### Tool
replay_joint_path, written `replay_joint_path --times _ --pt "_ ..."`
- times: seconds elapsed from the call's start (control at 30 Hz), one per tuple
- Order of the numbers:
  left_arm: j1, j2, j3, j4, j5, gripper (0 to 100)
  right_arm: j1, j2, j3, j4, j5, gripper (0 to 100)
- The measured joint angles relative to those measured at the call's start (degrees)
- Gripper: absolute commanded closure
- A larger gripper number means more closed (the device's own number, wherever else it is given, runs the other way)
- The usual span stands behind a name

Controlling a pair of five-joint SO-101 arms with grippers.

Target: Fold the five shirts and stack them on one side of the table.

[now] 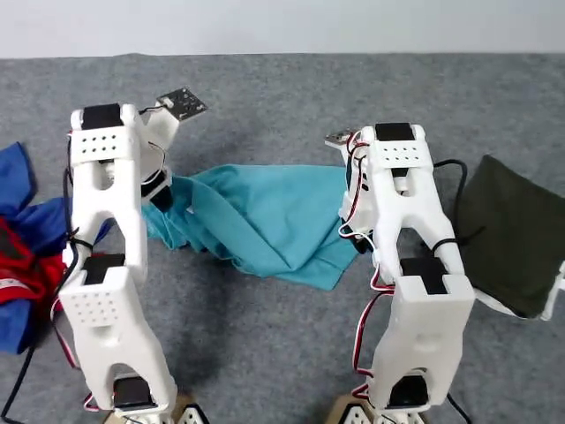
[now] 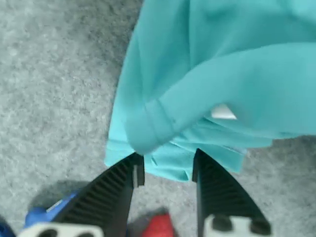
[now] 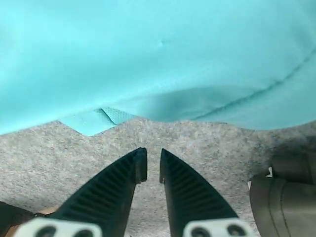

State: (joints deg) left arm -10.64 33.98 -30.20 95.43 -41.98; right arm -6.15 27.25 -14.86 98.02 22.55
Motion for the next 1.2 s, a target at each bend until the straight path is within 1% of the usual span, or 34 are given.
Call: replay_joint_path --times 0.17,0.27,0.4,0.47,0.67,0.73,0.8,0.87,0.97,1.2 --pt "0.0 2.3 0.0 -3.4 0.0 84 0.0 0.0 0.0 0.0 0.0 94.8" --pt "0.0 5.4 0.0 -5.8 0.0 89 0.0 0.0 0.0 0.2 0.0 94.8" --pt "0.2 7.0 0.0 -6.8 0.0 98 -0.2 0.0 0.1 2.5 0.0 94.7" --pt "0.4 7.0 -1.1 -6.7 0.0 100 -0.9 0.0 1.2 2.5 0.0 94.5" --pt "0.5 7.0 -10.7 -0.9 -0.1 100 -2.6 -4.9 4.0 2.5 0.0 93.1" --pt "0.4 7.0 -15.5 2.1 -0.4 100 -3.9 -7.4 5.4 2.5 0.0 88.4" --pt "0.0 7.0 -19.5 3.0 -0.4 100 -4.7 -9.8 7.1 2.5 0.0 82.6" --pt "-0.5 7.0 -21.5 3.3 0.2 100 -6.2 -11.9 9.1 2.5 -0.1 79.5" --pt "-1.0 7.3 -21.8 3.4 0.7 100 -9.7 -13.2 11.3 2.5 -0.1 79.4" --pt "-1.3 7.5 -17.0 3.3 0.9 100 -20.0 -11.1 12.4 -1.1 0.0 79.3"
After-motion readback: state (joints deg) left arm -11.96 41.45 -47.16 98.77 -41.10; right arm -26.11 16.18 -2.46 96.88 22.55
